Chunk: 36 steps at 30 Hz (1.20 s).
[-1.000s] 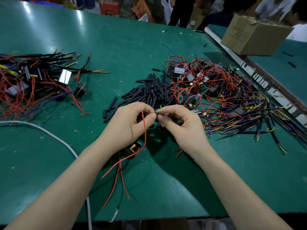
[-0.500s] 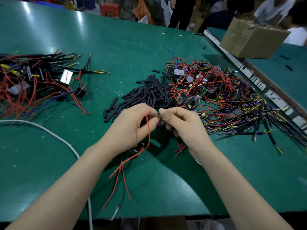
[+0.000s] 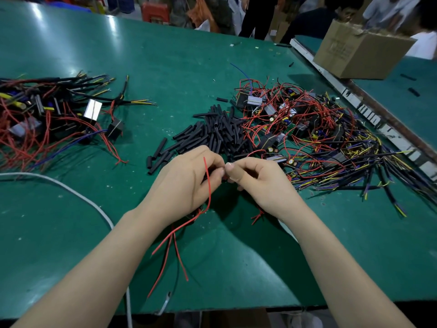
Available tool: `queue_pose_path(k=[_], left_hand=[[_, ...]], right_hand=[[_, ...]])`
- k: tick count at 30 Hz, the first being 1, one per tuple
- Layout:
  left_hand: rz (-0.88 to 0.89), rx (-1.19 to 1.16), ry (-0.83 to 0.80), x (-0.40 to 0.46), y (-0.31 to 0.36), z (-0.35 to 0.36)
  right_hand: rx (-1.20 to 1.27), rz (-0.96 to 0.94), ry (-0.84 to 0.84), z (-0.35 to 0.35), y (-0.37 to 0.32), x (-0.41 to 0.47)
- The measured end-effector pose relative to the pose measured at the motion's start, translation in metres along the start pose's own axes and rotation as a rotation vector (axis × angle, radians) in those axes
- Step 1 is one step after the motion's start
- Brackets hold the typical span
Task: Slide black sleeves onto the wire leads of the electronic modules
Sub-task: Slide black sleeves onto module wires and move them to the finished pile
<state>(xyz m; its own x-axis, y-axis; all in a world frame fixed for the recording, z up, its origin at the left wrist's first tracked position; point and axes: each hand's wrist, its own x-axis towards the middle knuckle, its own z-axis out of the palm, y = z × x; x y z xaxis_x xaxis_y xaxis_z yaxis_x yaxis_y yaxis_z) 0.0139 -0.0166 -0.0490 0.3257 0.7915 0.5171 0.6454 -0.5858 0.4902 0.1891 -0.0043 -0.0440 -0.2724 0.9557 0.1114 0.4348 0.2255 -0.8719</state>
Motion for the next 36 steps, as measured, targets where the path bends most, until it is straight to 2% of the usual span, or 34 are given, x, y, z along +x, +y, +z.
queue_pose_path(k=[4, 8, 19, 24, 31, 36], left_hand=[[-0.008, -0.067, 0.013, 0.002, -0.002, -0.002], [-0.004, -0.103, 0.011, 0.002, -0.002, -0.004], [-0.040, -0.122, 0.042, 0.003, -0.006, -0.005], [-0.059, -0.139, 0.005, 0.004, -0.007, -0.005], [-0.096, -0.073, -0.009, 0.001, -0.012, -0.005], [-0.070, -0.062, -0.010, 0.002, -0.014, -0.004]], right_hand=[[-0.229, -0.320, 0.119, 0.003, 0.003, -0.001], [-0.255, -0.422, 0.148, 0.001, 0.006, 0.000], [-0.209, -0.425, 0.212, 0.009, 0.006, -0.003], [-0.215, -0.427, 0.214, 0.011, 0.006, -0.005], [-0.204, -0.240, 0.073, 0.005, 0.008, -0.002], [-0.076, -0.102, 0.009, 0.003, 0.010, -0.001]])
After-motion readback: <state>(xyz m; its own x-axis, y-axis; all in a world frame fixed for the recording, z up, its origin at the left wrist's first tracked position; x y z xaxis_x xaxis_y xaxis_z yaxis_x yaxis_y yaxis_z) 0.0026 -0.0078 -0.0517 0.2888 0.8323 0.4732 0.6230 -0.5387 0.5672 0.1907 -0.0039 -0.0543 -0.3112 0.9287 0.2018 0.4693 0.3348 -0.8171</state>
